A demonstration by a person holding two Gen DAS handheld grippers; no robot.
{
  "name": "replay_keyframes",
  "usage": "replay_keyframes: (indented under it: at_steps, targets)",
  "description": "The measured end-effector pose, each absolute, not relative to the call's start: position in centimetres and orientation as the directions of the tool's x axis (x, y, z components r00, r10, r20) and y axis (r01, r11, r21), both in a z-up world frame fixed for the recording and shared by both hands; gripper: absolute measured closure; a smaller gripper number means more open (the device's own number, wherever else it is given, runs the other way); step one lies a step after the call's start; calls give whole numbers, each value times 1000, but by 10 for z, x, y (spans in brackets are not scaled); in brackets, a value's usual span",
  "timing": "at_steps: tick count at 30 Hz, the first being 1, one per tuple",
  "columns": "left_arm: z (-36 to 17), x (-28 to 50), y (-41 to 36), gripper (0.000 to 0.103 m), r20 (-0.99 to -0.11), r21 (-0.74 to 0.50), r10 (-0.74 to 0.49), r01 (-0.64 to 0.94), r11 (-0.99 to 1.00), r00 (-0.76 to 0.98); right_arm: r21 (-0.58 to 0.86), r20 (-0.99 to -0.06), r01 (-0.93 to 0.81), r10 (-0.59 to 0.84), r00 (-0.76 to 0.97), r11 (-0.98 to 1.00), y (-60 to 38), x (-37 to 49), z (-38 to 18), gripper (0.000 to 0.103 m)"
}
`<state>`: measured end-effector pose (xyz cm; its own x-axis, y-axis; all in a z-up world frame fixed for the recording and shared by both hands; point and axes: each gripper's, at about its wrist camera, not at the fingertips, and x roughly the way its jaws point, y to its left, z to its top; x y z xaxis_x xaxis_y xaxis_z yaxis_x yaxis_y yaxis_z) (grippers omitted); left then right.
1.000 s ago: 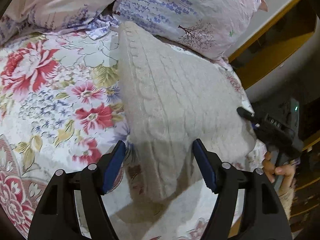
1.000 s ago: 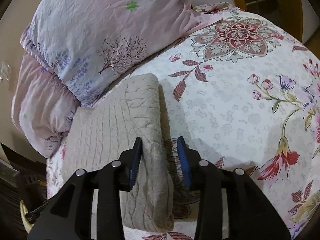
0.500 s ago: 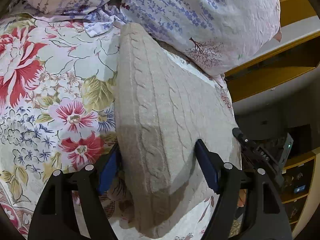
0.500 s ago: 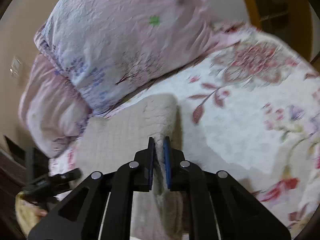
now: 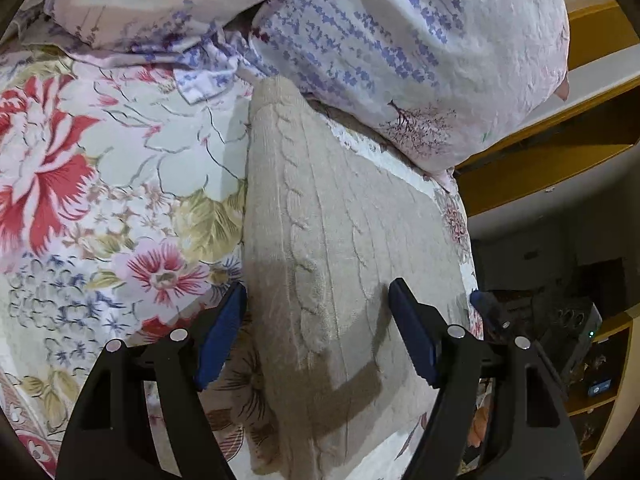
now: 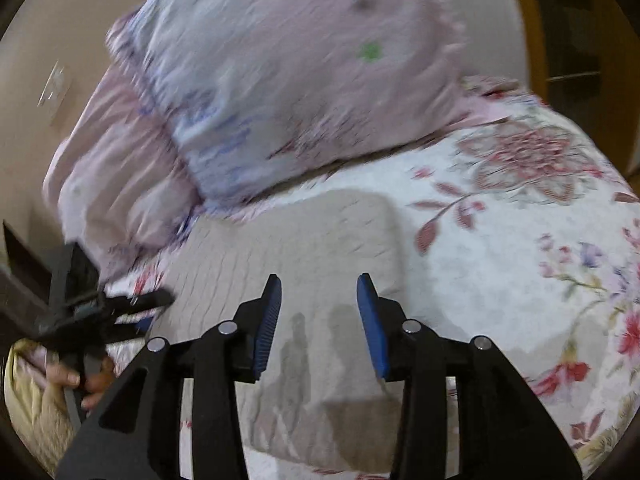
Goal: Fold small clothes
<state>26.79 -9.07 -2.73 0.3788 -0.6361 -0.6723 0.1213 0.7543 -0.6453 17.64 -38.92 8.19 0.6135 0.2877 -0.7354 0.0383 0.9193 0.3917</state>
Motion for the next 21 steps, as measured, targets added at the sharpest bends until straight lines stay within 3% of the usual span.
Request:
replay_keyframes:
  at_steps: [2,5,8,10,12,21]
  targets:
    - [-29,268,-93,29,-681,-637,-629,120,761,374,354,-793,54,269,547,934,-382,185,62,63]
    - [-30,270,-95,29,-682,-636,-629,122,762,373,308,-799,41,235,554,950,-376,184,57,62]
    - [-32,270,-94,29,-674,-650,-642,121,751,366,349,-800,52,269,536,936,-381,186,64,61]
    - [-32,272,-94,29,-658,-670,-663,126,732,358,470,-754,67,361,549,880,-397,186,72,39]
    - [-31,270,-91,29,-657,-666,-661,133,734,361,534,-728,110,389,565,838,-411,187,77,30]
    - [-23,260,-103,29,-714,-561,-585,184,807,384,674,-712,257,515,477,693,-461,207,42,28]
